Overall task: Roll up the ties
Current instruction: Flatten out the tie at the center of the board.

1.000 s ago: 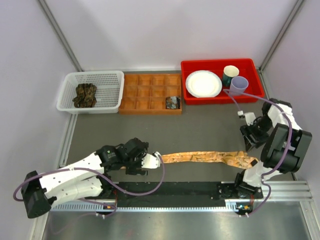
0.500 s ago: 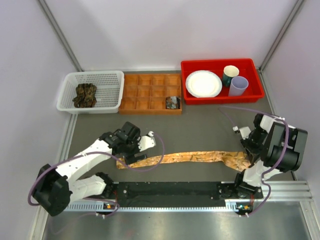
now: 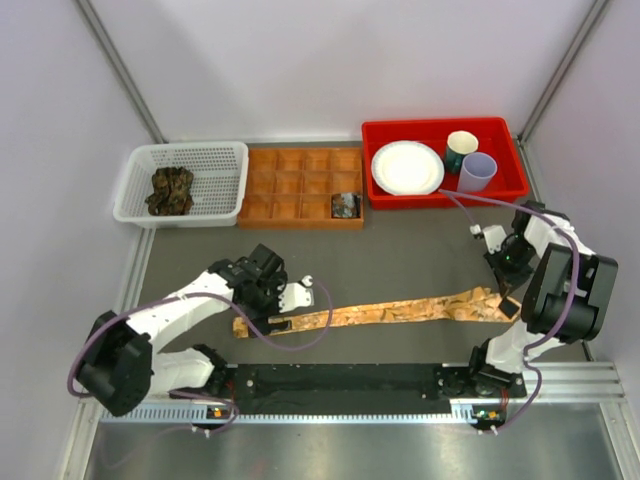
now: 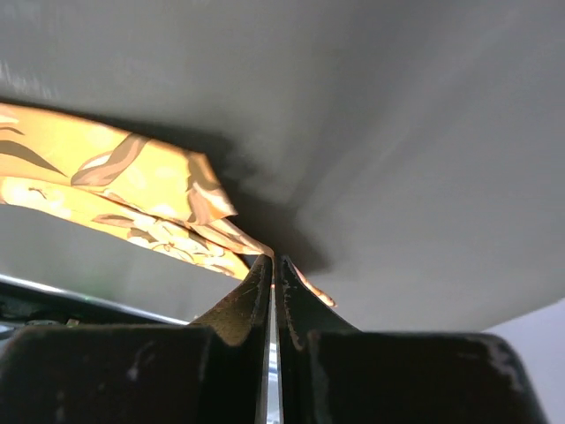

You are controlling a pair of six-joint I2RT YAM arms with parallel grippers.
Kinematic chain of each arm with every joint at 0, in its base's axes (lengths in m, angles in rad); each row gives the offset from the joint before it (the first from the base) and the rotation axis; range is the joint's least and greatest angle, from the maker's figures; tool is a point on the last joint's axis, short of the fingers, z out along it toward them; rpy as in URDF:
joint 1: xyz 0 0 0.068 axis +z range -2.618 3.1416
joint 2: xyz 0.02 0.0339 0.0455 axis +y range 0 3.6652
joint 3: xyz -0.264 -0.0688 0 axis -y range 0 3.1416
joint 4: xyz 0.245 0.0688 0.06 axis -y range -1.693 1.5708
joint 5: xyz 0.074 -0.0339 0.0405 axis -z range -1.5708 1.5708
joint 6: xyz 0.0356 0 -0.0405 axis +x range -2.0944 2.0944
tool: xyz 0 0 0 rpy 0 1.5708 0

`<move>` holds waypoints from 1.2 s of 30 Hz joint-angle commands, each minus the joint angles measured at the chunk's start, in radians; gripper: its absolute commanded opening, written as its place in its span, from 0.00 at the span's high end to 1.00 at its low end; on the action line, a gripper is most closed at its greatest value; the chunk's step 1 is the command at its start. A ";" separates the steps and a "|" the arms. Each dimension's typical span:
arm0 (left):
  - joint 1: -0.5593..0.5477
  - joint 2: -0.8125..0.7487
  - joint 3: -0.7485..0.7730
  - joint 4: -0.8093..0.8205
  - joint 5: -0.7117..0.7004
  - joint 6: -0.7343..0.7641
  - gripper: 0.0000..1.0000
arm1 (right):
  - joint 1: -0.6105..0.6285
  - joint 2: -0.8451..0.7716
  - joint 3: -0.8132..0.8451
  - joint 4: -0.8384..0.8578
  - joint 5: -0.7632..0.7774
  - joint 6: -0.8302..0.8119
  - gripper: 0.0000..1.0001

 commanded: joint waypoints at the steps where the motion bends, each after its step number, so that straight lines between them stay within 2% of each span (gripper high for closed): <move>1: -0.017 0.068 -0.014 0.049 0.035 0.039 0.02 | 0.004 0.014 0.060 0.010 -0.025 0.002 1.00; 7: -0.097 0.126 -0.057 0.110 -0.026 0.085 0.17 | 0.004 0.031 0.117 0.007 -0.028 0.029 1.00; 8: -0.126 0.123 -0.077 0.127 -0.043 0.079 0.24 | 0.004 0.032 0.120 0.012 -0.028 0.034 1.00; 10: -0.144 0.125 -0.092 0.160 -0.095 0.071 0.29 | 0.004 0.031 0.125 0.021 -0.016 0.036 1.00; 15: -0.132 0.212 -0.068 0.266 -0.223 0.039 0.53 | -0.016 0.069 0.174 0.070 0.019 0.060 1.00; 18: -0.099 0.280 -0.013 0.304 -0.240 0.042 0.61 | -0.031 0.115 0.235 0.084 0.033 0.079 1.00; 28: -0.060 0.482 0.181 0.333 -0.223 0.030 0.64 | -0.065 0.233 0.354 0.124 0.088 0.066 1.00; 36: -0.059 0.510 0.204 0.269 -0.184 0.019 0.71 | -0.096 0.292 0.331 0.164 0.143 0.014 1.00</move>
